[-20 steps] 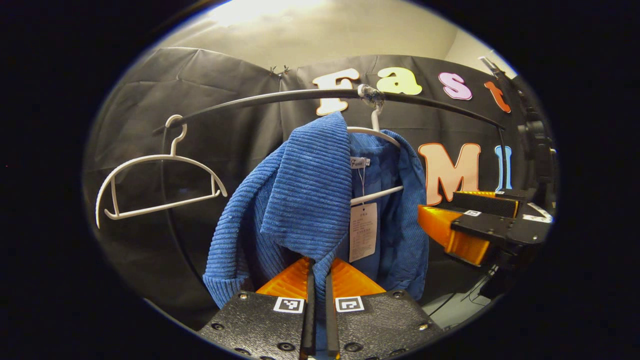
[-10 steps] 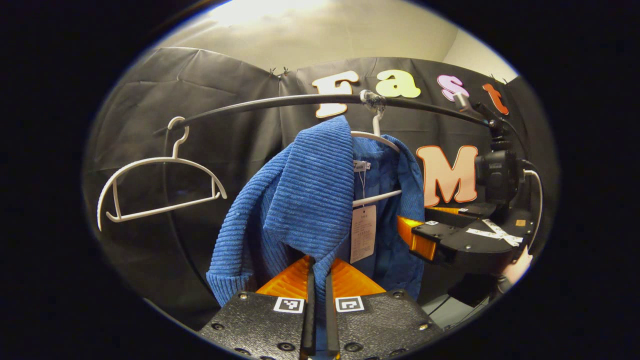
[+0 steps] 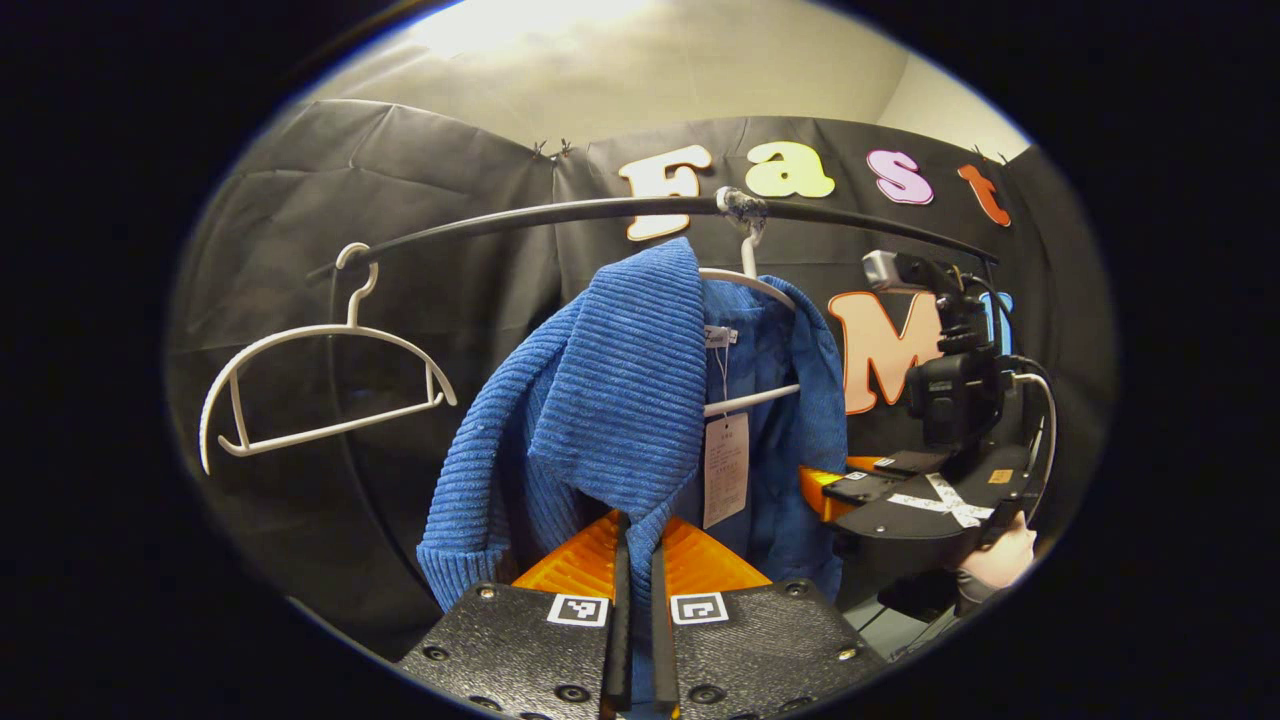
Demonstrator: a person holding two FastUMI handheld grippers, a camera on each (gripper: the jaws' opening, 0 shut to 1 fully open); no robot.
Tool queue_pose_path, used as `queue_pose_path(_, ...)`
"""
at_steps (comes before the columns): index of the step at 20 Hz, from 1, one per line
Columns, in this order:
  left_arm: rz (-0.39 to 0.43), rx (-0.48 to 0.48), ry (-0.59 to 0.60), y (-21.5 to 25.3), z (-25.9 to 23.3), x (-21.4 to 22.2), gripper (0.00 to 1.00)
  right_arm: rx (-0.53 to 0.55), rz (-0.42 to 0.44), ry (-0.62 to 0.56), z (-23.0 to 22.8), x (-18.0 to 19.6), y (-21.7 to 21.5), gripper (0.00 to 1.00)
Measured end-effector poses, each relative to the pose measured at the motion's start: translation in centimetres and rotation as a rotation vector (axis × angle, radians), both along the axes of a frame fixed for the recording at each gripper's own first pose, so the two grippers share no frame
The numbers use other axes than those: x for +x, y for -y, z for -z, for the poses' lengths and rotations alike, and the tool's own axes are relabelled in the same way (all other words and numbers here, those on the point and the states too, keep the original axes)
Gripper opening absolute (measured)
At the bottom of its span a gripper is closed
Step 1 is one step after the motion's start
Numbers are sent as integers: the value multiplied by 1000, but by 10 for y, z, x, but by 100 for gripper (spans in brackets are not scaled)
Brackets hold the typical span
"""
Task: Grasp the clothes on the hanger with both hands and then place them into the laundry hamper below.
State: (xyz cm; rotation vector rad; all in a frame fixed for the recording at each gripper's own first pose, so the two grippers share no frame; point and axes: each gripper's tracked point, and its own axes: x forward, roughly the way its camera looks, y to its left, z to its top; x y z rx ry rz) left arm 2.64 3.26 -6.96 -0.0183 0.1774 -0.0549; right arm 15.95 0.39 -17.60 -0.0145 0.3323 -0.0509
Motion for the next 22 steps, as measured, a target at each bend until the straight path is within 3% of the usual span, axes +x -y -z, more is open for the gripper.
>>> queue_pose_path(1,0,-5,1,0,-2,0,8,-2,-1,-7,0,-2,3,4)
queue_pose_path(7,-2,-51,-16,-3,-12,-10,8,-44,-7,27,-16,4,15,4)
queue_pose_path(13,9,-55,14,-5,-36,-23,7,-67,47,54,-37,11,46,4)
queue_pose_path(22,-53,-81,78,-40,-84,-35,8,-90,106,108,-71,19,86,4)
